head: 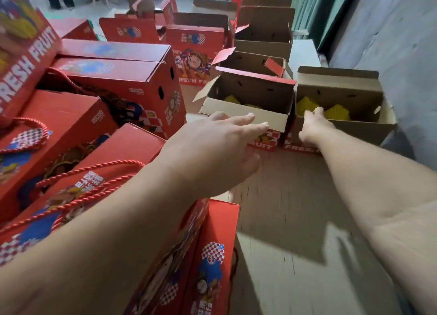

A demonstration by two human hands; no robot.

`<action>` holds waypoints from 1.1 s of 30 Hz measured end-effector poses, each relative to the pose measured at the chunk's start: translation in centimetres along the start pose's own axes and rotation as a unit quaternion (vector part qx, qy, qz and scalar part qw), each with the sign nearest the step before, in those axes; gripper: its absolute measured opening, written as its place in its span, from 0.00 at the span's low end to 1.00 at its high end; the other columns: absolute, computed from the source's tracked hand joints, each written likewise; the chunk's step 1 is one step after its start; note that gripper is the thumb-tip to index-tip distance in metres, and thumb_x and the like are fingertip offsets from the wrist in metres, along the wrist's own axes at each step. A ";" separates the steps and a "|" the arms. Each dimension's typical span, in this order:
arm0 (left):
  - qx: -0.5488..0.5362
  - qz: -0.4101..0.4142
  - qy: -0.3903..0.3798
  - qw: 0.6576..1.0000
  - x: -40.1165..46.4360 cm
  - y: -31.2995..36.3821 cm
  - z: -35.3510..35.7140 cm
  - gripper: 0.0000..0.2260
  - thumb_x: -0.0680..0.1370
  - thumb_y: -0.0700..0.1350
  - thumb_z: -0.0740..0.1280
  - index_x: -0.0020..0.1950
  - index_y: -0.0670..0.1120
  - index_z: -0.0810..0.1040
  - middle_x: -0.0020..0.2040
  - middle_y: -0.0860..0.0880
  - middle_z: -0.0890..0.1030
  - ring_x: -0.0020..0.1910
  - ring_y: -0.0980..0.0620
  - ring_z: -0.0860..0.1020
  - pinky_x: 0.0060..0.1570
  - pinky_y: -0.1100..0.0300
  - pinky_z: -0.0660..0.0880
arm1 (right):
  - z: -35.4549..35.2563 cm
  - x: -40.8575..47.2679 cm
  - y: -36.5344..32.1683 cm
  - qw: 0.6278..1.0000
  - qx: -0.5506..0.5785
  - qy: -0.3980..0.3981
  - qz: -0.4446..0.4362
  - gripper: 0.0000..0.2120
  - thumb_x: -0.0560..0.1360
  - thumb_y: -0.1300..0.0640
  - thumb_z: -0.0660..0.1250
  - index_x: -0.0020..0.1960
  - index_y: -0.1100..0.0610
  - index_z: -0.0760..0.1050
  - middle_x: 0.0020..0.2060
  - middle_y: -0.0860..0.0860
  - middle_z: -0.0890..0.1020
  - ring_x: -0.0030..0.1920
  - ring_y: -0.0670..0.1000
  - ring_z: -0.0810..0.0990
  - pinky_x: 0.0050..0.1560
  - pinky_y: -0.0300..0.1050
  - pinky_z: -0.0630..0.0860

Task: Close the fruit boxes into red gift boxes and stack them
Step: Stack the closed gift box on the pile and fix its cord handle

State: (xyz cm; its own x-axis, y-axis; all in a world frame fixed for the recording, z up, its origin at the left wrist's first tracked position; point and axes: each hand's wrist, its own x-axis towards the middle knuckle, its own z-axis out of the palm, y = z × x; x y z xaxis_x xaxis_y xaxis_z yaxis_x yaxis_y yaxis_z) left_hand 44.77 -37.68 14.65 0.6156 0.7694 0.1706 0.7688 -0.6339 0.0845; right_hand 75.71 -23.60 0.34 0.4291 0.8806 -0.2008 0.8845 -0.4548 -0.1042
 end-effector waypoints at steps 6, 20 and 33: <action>-0.009 -0.014 -0.004 1.000 -0.2 0.1 -0.2 0.24 0.82 0.59 0.58 0.80 0.67 0.62 0.80 0.62 0.64 0.79 0.53 0.63 0.63 0.47 0.77 | 1.7 -1.9 0.7 0.999 0.007 0.027 -0.024 0.24 0.77 0.66 0.70 0.69 0.56 0.65 0.61 0.60 0.74 0.55 0.62 0.78 0.39 0.50 0.73; 0.086 0.014 -0.007 0.996 -0.7 1.3 -1.4 0.14 0.85 0.54 0.59 0.53 0.54 0.84 0.46 0.54 0.84 0.39 0.55 0.80 0.29 0.64 0.69 | 4.9 -21.2 10.7 0.989 -0.054 0.005 -0.140 0.09 0.77 0.63 0.64 0.52 0.51 0.72 0.47 0.48 0.68 0.50 0.57 0.74 0.45 0.52 0.72; -0.442 -0.252 -0.256 0.822 -19.3 21.6 14.5 0.52 0.77 0.50 0.74 0.78 0.71 0.32 0.84 0.46 0.48 0.80 0.41 0.62 0.75 0.50 0.66 | 11.2 -51.4 19.8 0.963 0.210 0.168 0.018 0.15 0.72 0.56 0.76 0.54 0.47 0.75 0.43 0.43 0.75 0.44 0.52 0.69 0.41 0.47 0.69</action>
State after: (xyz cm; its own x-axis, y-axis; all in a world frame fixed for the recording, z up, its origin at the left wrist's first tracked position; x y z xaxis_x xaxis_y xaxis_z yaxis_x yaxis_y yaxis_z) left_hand 51.96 -65.05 -1.02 0.4238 0.7407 -0.5213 0.6610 0.1405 0.7371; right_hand 69.15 -79.38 -2.28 0.5564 0.8238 0.1082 0.7457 -0.4376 -0.5024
